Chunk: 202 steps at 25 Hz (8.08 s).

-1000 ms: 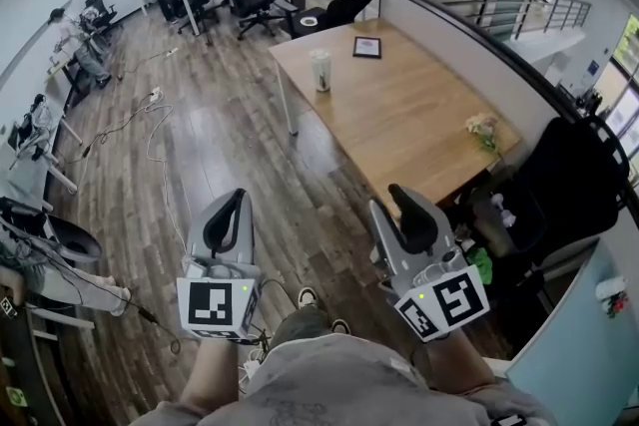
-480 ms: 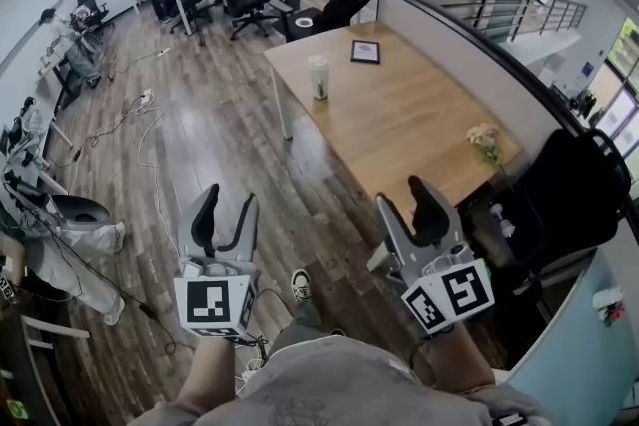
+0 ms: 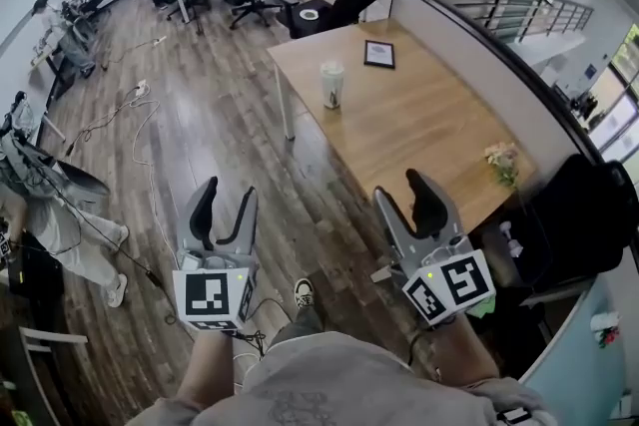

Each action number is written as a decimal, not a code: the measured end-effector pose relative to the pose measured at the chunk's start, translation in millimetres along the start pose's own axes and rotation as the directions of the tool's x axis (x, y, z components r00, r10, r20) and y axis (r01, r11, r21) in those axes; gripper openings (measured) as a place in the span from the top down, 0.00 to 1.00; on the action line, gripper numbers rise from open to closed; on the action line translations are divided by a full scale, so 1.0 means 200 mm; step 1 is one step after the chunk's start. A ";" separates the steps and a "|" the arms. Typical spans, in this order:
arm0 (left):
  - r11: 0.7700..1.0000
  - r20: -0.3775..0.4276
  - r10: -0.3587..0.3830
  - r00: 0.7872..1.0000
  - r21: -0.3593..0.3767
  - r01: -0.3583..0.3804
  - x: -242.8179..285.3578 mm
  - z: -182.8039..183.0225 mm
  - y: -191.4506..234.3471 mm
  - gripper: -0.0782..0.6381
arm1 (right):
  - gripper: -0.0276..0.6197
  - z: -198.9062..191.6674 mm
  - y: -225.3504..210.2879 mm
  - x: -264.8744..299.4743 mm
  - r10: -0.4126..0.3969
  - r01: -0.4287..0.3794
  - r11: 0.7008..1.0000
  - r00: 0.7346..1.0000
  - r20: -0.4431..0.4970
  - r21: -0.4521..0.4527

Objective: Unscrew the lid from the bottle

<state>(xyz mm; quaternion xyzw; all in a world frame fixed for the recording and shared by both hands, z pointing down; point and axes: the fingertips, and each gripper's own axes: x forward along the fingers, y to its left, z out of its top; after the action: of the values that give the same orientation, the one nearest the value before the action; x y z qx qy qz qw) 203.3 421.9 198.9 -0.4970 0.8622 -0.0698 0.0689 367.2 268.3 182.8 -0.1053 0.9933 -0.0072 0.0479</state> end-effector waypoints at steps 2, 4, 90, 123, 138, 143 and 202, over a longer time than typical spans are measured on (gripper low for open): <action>1.000 -0.013 0.001 1.000 0.001 -0.001 0.11 -0.03 0.09 0.58 | 0.63 -0.02 -0.02 0.14 0.003 -0.003 1.000 1.000 -0.013 -0.001; 1.000 -0.022 -0.005 1.000 0.004 0.005 0.21 -0.05 0.17 0.58 | 0.63 -0.04 -0.04 0.28 -0.003 0.003 1.000 1.000 -0.023 -0.001; -0.249 -0.305 -0.924 -0.229 0.027 0.968 3.03 -1.93 -0.41 0.28 | 0.34 -1.61 -1.54 2.72 -0.230 0.449 0.853 0.782 -0.579 0.267; -0.408 -0.277 -0.879 -0.388 0.016 0.913 2.96 -1.94 -0.51 0.34 | 0.34 -1.59 -1.41 2.72 0.349 -0.252 0.934 0.799 -0.490 0.254; -0.202 -0.255 -0.944 -0.211 -0.063 0.977 2.98 -1.93 -0.52 0.34 | 0.28 -1.55 -1.49 2.63 -0.398 0.462 0.885 0.820 -0.412 0.064; -0.185 -0.263 -0.946 -0.192 -0.050 0.981 2.98 -1.93 -0.52 0.34 | 0.28 -1.63 -1.50 2.65 -0.448 0.502 0.865 0.781 -0.436 0.012; -0.150 -0.243 -0.957 -0.159 -0.055 0.987 3.00 -1.94 -0.50 0.35 | 0.27 -1.68 -1.43 2.72 0.008 0.007 1.000 0.862 -0.507 0.026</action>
<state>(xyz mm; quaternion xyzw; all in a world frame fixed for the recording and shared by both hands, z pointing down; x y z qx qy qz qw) -82.2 -127.1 567.8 -0.9584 0.1821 -0.2118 -0.0578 -134.6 -123.8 473.0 -0.0988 0.9707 -0.0482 -0.2134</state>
